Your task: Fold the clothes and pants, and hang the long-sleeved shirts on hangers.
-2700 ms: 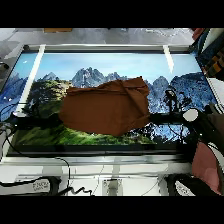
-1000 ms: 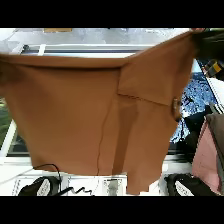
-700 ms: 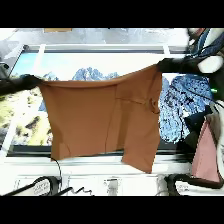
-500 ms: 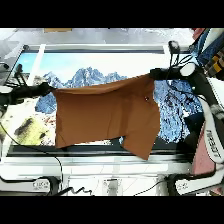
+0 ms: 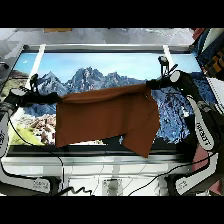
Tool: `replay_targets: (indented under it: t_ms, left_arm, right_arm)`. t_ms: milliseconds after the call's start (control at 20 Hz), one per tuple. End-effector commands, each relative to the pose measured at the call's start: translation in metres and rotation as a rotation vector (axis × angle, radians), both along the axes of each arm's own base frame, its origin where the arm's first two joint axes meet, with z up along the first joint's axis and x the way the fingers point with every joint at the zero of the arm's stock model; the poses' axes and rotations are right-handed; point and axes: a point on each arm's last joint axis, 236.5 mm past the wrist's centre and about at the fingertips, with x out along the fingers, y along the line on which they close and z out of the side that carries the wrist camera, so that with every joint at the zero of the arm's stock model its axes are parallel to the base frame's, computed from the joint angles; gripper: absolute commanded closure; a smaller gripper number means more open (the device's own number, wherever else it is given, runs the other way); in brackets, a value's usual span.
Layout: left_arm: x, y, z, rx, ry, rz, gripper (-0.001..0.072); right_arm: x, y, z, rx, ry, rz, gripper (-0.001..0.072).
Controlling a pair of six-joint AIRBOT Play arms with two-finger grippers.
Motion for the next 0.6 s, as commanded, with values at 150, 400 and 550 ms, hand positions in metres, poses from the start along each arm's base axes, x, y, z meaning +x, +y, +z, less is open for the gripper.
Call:
replay_targets:
  t_ms: [150,400,550]
  left_arm:
    - [-0.061,0.008,-0.030,0.113,0.291,-0.043,0.0694]
    - [-0.064,0.006,-0.030,0.102,0.309,-0.036,0.0693]
    - [-0.069,0.004,-0.029,0.096,0.325,-0.047,0.0294]
  right_arm:
    - [-0.046,-0.016,-0.027,-0.096,0.213,0.045,0.0696]
    - [-0.062,-0.021,-0.032,-0.102,0.290,0.008,0.0696]
    - [-0.065,-0.021,-0.033,-0.103,0.306,0.012,0.0309]
